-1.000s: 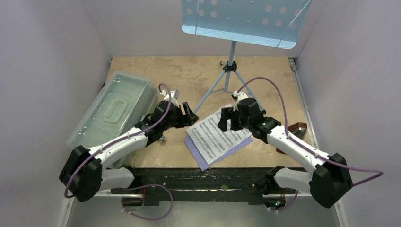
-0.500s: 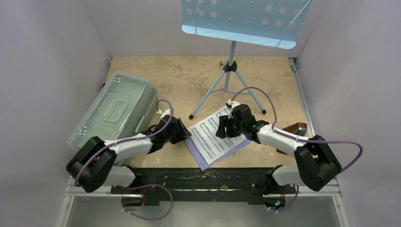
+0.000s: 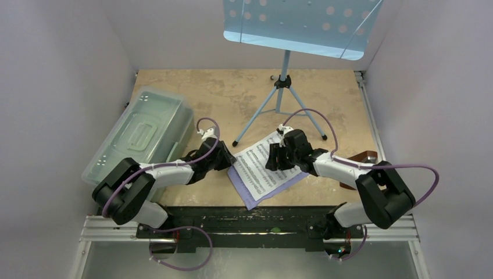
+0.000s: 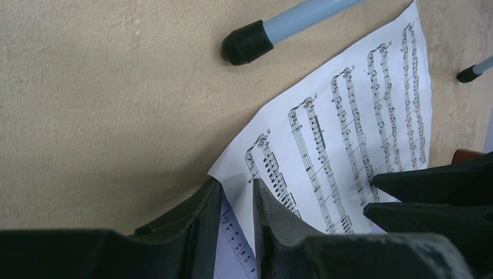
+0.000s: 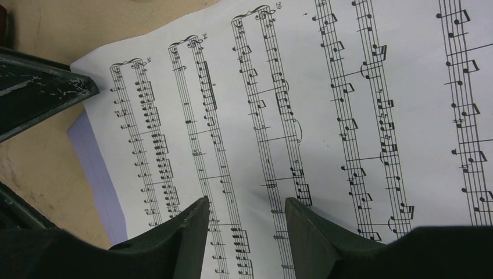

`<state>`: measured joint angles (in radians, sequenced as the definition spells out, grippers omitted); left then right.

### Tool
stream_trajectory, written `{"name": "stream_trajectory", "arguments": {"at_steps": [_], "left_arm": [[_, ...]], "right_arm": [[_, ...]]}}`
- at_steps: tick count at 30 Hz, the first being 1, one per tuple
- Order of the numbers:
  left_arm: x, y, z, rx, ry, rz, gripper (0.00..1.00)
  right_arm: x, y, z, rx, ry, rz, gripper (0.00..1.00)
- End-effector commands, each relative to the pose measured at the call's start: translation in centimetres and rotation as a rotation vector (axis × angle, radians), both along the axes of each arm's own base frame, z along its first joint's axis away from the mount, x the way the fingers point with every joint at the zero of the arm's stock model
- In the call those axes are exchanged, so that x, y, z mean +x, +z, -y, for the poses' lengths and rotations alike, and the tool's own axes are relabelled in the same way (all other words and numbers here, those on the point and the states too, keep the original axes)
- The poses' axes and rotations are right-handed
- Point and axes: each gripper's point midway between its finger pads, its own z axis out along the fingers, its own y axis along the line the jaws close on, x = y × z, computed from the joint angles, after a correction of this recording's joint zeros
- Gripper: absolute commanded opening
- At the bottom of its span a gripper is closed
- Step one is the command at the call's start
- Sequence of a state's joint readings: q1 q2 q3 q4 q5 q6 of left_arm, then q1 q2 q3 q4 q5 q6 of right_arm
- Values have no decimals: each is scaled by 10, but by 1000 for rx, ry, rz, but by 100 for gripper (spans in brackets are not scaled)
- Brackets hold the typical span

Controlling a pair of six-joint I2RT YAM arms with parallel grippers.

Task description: Set up the instrument practice props

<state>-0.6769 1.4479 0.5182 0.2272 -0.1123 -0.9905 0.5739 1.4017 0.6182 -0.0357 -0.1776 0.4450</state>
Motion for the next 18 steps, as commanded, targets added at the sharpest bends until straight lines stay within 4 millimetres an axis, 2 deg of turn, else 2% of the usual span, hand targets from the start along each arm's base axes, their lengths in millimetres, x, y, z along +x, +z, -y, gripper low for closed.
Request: {"name": "stream_trajectory", "arguments": {"at_steps": [1, 8, 11, 14, 16, 18], "left_arm": [[20, 35, 15, -33, -38, 134, 21], [22, 70, 19, -81, -78, 250, 2], [20, 102, 22, -177, -73, 323, 0], [19, 138, 19, -297, -11, 374, 0], [18, 154, 13, -380, 53, 375, 0], [16, 165, 12, -465, 98, 354, 0]], "right_arm": [[4, 12, -6, 43, 6, 35, 54], [5, 27, -8, 68, -4, 49, 58], [0, 44, -14, 140, -15, 37, 72], [-4, 73, -17, 290, -163, -11, 93], [-9, 93, -23, 424, -229, -47, 98], [-12, 109, -26, 533, -280, -75, 99]]}}
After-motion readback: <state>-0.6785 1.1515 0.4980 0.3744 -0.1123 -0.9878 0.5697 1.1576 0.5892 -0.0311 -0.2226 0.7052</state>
